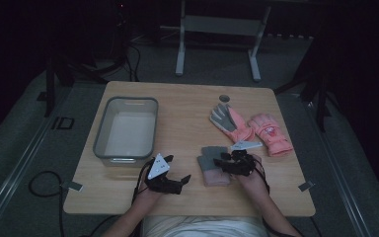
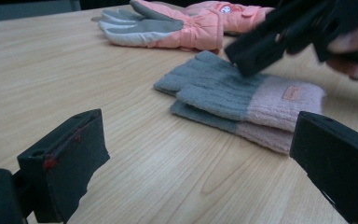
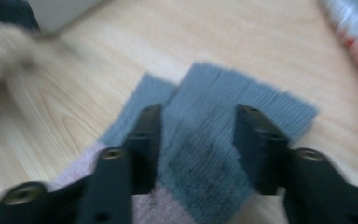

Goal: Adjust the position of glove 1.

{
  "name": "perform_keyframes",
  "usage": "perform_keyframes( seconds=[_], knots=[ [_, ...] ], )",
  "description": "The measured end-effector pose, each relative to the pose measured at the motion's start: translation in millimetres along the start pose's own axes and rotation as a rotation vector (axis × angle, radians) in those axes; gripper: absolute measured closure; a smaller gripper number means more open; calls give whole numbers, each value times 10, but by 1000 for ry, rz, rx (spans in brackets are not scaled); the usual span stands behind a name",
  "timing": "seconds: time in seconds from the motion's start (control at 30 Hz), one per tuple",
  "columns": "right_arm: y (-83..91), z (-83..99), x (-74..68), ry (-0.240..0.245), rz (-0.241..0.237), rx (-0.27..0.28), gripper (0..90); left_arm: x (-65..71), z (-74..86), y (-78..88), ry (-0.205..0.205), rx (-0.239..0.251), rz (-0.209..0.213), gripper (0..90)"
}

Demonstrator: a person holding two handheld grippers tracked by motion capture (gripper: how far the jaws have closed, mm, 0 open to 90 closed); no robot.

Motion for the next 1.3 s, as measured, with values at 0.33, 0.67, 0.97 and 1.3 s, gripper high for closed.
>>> perform_keyframes(
  seconds=[0.33,0.67,0.97,1.3],
  knots=[
    [149,-69,217,-24,-139,82,163,176,-245,-104,-37,-4,192,56],
    [178,-343,317,10,-181,99,124,470,-275,-399,-84,-210,386,65],
    [-18,-309,424,70,-143,52,442,577,-314,-617,-227,-243,455,136],
    [-220,-222,545,8,-134,-22,394,669,-242,-887,-393,-336,489,197]
  ],
)
Point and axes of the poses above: each handheld gripper's, and its own axes: y roughly backward along the jaws, z roughly out of its underside, x roughly to its right, the point moved 1 cm from there along -y, roughly forward along the jaws, and after that the axes turned 15 degrees about x, right-handed, at the moved point
